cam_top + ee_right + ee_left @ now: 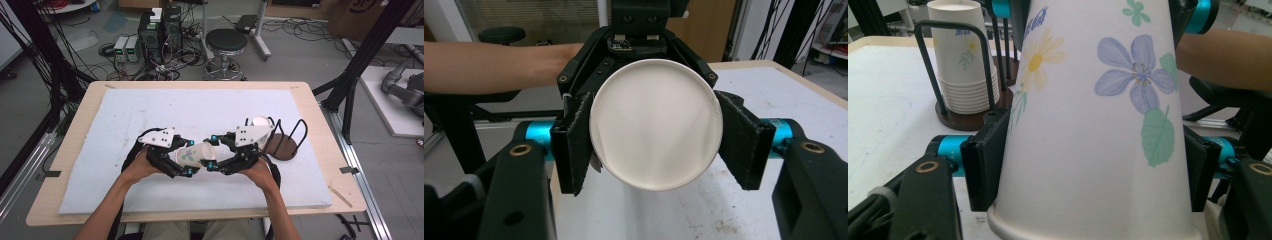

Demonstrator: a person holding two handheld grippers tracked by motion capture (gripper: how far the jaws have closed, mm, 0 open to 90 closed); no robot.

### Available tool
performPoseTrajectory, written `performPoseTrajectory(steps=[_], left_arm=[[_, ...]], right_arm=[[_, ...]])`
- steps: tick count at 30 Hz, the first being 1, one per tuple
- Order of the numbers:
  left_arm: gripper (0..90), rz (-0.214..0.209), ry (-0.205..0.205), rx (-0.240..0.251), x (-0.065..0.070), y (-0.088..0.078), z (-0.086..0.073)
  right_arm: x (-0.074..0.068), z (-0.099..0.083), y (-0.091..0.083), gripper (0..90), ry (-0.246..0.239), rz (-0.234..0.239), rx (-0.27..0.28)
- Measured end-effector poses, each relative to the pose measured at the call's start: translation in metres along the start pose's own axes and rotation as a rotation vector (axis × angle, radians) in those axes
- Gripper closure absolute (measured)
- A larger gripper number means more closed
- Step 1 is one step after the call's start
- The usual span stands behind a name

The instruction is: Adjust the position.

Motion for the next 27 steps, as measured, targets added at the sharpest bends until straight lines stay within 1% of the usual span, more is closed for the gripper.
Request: performPoseTrajectory(steps=[3,4,6,7,8,9,11,13,15,17,21,23,25,27], left_arm=[[29.4,0.0,0.002,-0.002,0.0,0.0,0.0],[29.4,0.0,0.0,-0.005,0.0,0.0,0.0],[30.4,0.007,-0.002,-0.013,0.0,0.0,-0.001],[30.4,0.008,-0.007,-0.011,-0.001,0.0,-0.001],[30.4,0.01,-0.009,-0.01,-0.001,0.0,-0.001],[30.4,0.009,-0.009,-0.012,-0.001,0.0,-0.001],[30.3,0.009,-0.004,-0.015,-0.001,-0.001,-0.001],[30.3,0.011,-0.007,-0.017,-0.001,-0.001,-0.001],[30.4,0.009,-0.005,-0.02,-0.001,-0.002,-0.002],[30.4,0.014,-0.005,-0.016,0.0,-0.002,-0.002],[30.4,0.016,0.0,-0.029,0.001,-0.004,-0.002],[30.4,0.023,0.008,-0.049,0.002,-0.006,-0.003],[30.3,0.036,0.018,-0.083,0.003,-0.01,-0.005],[30.3,0.044,0.021,-0.117,0.003,-0.014,-0.006]], right_arm=[[0.0,-0.001,0.0,36.3,-0.003,0.0,-0.003],[0.0,-0.001,0.0,34.8,-0.01,-0.003,-0.004],[-0.003,-0.001,0.002,20.0,-0.018,0.006,-0.013],[-0.003,-0.001,0.003,17.1,-0.008,0.014,-0.017],[-0.004,-0.001,0.003,16.7,-0.003,0.015,-0.015],[-0.003,-0.001,0.003,15.0,-0.002,0.009,-0.016],[-0.001,-0.002,0.003,14.9,0.012,-0.004,-0.018],[0.0,-0.003,0.002,14.9,0.014,-0.005,-0.022],[0.001,-0.003,0.001,14.9,0.013,-0.018,-0.023],[0.002,-0.004,0.001,14.9,0.017,-0.022,-0.023],[0.002,-0.005,-0.001,14.9,0.018,-0.019,-0.031],[0.002,-0.005,-0.001,14.9,0.019,-0.019,-0.04],[0.002,-0.006,-0.001,14.9,0.021,-0.022,-0.049],[0.001,-0.007,0.0,14.9,0.022,-0.017,-0.073]])
Point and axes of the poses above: each handheld gripper's, and its own axes: y roughly forward along the jaws, z roughly out of its top, x roughly to its right, the point moved 6 cm from there along y, roughly forward along the jaws, and after that the axes turned 6 degrees about -y, right-handed, at the moved point
